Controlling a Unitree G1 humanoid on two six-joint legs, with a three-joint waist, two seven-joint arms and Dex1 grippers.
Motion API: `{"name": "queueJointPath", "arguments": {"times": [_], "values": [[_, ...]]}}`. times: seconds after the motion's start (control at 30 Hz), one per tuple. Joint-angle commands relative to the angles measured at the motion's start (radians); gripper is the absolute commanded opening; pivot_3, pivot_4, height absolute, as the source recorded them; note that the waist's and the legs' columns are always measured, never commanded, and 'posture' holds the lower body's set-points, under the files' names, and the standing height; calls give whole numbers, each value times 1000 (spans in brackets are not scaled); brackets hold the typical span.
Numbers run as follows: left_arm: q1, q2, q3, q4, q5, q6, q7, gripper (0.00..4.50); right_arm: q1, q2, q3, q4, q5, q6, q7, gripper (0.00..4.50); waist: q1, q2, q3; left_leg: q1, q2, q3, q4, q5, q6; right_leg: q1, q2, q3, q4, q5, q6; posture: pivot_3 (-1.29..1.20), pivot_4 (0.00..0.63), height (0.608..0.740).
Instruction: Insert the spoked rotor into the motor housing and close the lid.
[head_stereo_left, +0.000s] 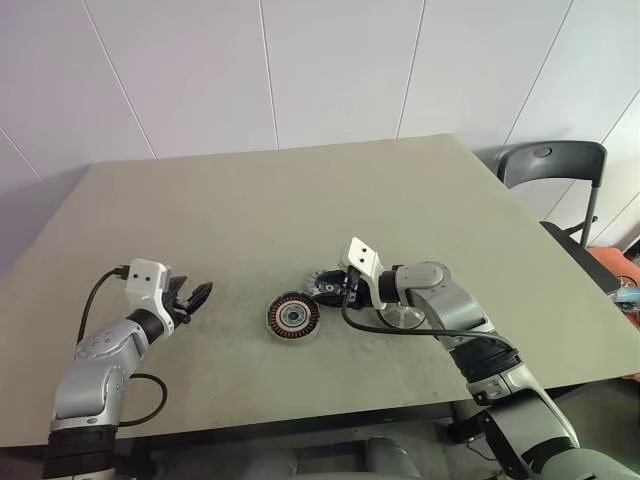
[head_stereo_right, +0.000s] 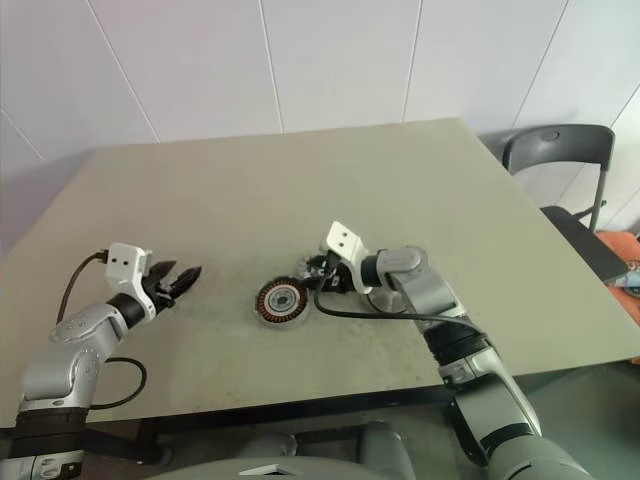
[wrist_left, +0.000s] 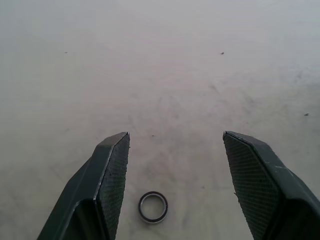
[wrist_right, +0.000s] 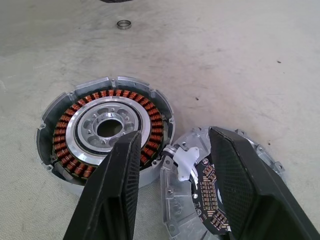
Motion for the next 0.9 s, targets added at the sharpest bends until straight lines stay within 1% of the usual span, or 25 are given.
{"name": "queueJointPath", "arguments": {"times": [0.03,0.23,0.33,0.5,0.63,0.83,0.9], "values": [[18,-11,9,-78,15,16,48,3182,-13,6,-3,-10,5,-18,0,2317,0,0,0,0,0,0,0,0,0,0,0,0,0,0,0,0,0,740],[78,-62,-8,-133,58,26,135,3182,-17,3,6,6,1,-27,15,2317,1,0,0,0,0,1,0,0,0,0,0,1,0,0,0,0,0,740],[94,-86,-6,-121,91,7,177,3182,-24,1,8,14,1,-30,24,2317,0,-1,0,0,0,2,1,0,0,1,0,1,0,0,0,0,0,740],[98,-120,-8,-129,97,-1,197,3182,-31,-1,10,21,-1,-33,35,2317,1,-1,0,1,0,2,1,0,0,0,0,1,0,0,0,0,0,740],[98,-127,-13,-125,104,-8,196,3182,-30,-1,9,18,-4,-32,40,2317,0,-1,0,0,0,3,1,0,0,1,0,1,0,0,0,0,0,740],[73,-129,-6,-65,98,-9,188,3182,-26,4,9,4,1,-25,34,2317,1,-1,0,1,0,3,1,0,0,1,0,1,0,0,0,0,0,740],[61,-133,-2,-18,101,-24,188,3182,-25,4,7,3,2,-26,32,2317,1,-1,0,1,0,3,2,0,0,1,0,1,0,0,0,0,0,740]]}}
